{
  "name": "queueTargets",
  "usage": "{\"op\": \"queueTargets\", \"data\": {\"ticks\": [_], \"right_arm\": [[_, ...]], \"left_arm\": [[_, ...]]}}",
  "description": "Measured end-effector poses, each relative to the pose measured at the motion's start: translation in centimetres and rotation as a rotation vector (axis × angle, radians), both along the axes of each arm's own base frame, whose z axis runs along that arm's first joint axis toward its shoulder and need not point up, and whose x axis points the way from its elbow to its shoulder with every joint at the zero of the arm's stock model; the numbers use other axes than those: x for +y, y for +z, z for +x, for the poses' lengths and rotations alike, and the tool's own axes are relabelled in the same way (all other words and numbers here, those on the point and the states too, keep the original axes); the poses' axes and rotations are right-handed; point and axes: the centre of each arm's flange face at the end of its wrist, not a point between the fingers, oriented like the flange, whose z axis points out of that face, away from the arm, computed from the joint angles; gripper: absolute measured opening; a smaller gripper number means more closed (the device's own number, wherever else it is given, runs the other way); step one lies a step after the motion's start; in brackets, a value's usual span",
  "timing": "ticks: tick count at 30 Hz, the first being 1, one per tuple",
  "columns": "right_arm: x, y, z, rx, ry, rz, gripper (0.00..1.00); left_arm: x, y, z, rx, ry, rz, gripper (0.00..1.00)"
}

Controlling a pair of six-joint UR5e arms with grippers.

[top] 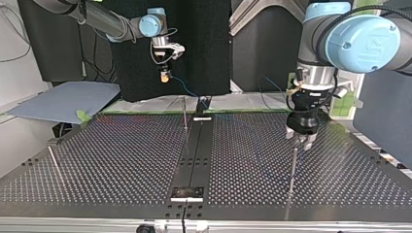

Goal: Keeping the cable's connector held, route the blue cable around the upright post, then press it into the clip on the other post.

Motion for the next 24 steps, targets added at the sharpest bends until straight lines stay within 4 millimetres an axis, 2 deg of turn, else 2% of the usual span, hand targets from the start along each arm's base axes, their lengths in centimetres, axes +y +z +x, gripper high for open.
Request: {"op": "queueTargets", "data": {"ticks": [7, 24], "right_arm": [[0.0, 0.0, 0.0, 0.002, 0.001, -0.001, 0.0], [0.0, 0.0, 0.0, 0.012, 0.002, -0.004, 0.0]], "left_arm": [[0.0, 1.5, 0.4, 0.02, 0.013, 0.067, 0.98], [0.5, 0.4, 1.7, 0.066, 0.036, 0.215, 0.98]]}}
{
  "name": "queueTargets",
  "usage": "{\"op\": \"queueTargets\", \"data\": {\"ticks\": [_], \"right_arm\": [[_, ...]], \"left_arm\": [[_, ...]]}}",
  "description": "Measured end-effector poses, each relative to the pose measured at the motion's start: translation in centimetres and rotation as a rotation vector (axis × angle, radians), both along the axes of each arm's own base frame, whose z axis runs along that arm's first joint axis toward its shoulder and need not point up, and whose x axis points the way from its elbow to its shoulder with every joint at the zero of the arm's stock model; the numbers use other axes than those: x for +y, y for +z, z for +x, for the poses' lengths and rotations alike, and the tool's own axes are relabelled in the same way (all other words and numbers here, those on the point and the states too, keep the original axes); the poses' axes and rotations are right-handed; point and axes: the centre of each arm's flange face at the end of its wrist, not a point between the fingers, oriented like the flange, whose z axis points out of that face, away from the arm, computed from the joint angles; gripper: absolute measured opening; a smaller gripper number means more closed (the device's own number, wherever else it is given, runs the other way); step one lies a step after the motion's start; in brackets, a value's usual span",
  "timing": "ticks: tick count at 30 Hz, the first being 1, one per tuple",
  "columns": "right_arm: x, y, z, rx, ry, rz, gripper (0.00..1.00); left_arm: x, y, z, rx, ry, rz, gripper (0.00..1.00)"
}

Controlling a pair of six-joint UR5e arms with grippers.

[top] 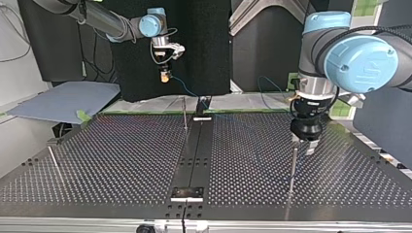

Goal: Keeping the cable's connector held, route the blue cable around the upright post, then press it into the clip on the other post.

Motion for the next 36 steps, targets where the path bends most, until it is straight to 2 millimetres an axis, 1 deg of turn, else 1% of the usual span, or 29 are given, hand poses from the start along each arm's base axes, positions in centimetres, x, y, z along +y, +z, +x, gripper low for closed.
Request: {"op": "queueTargets", "data": {"ticks": [15, 36], "right_arm": [[-0.04, 0.01, -0.01, 0.0, -0.001, 0.0, 0.0], [-0.21, 0.08, 0.08, -0.002, -0.001, -0.003, 0.0]], "left_arm": [[0.04, -0.03, 0.0, 0.006, -0.012, 0.128, 0.98], [0.37, -0.42, -0.54, 0.053, 0.018, 0.112, 0.98]]}}
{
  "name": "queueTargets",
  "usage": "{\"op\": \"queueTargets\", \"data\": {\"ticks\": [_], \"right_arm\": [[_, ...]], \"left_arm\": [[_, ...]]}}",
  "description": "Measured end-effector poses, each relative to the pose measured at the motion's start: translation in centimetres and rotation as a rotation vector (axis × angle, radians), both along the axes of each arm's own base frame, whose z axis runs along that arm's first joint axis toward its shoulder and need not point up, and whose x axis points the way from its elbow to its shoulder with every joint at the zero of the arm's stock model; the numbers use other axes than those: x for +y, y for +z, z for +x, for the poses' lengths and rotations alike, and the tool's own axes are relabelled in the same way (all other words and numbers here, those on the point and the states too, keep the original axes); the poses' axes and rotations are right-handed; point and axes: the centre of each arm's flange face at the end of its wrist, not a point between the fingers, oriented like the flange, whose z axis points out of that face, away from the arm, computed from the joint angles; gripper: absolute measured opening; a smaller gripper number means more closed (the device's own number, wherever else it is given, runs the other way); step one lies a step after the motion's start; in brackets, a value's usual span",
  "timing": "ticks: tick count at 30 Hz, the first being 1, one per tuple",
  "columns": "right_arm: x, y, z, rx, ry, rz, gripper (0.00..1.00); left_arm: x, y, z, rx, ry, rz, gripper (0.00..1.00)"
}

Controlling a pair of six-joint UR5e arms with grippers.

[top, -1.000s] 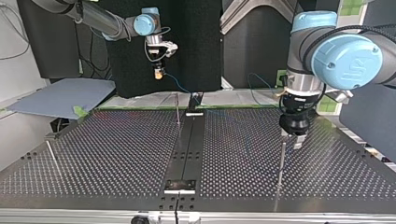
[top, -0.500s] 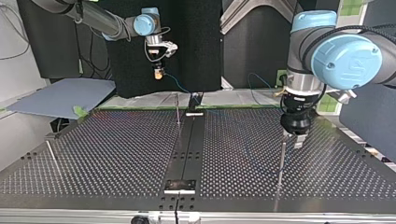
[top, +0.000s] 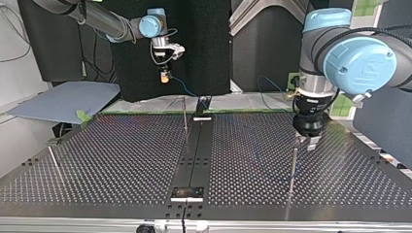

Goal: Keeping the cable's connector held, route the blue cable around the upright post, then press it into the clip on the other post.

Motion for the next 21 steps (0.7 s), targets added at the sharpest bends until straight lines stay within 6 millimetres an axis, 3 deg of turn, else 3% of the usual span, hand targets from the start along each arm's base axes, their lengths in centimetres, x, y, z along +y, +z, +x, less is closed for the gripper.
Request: {"op": "queueTargets", "data": {"ticks": [11, 21], "right_arm": [[0.0, -0.1, -0.1, 0.004, -0.003, 0.006, 0.0], [0.0, -0.2, -0.4, 0.008, -0.009, 0.021, 0.0]], "left_arm": [[-0.7, -0.1, -0.3, 0.009, -0.022, 0.036, 0.98], [-3.0, -1.0, -0.5, 0.038, -0.071, 0.135, 0.98]]}}
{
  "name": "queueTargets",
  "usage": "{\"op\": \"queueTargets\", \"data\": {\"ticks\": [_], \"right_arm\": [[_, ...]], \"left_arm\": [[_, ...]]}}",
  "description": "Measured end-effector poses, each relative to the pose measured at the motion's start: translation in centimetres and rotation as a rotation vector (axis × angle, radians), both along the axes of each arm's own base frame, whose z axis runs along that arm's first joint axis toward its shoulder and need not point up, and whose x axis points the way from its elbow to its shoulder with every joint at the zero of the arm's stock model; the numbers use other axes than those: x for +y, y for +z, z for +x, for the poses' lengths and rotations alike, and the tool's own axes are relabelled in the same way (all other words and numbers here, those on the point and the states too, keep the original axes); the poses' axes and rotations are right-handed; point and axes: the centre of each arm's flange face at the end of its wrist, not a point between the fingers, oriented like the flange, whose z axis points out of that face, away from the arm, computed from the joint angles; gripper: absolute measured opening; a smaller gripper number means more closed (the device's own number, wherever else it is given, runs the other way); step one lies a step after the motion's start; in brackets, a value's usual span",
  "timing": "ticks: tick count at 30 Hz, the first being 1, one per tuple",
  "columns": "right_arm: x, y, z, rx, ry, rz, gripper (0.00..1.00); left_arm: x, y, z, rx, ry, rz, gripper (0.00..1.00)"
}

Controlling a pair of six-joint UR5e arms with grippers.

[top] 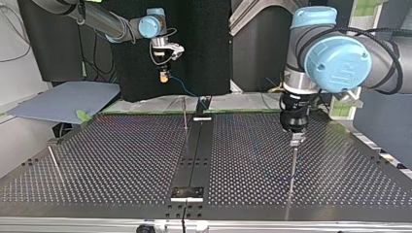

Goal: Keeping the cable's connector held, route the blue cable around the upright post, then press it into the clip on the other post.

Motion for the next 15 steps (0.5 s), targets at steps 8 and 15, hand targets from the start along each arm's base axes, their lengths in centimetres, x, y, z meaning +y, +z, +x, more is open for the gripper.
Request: {"op": "queueTargets", "data": {"ticks": [8, 15], "right_arm": [[-0.1, 0.0, 0.0, -0.011, -0.004, 0.0, 0.0], [-0.1, 0.0, -0.1, -0.011, -0.006, 0.002, 0.0]], "left_arm": [[-2.6, -0.3, 1.3, -0.003, -0.021, 0.073, 0.98], [-5.4, -0.8, 2.4, -0.018, -0.073, 0.124, 0.98]]}}
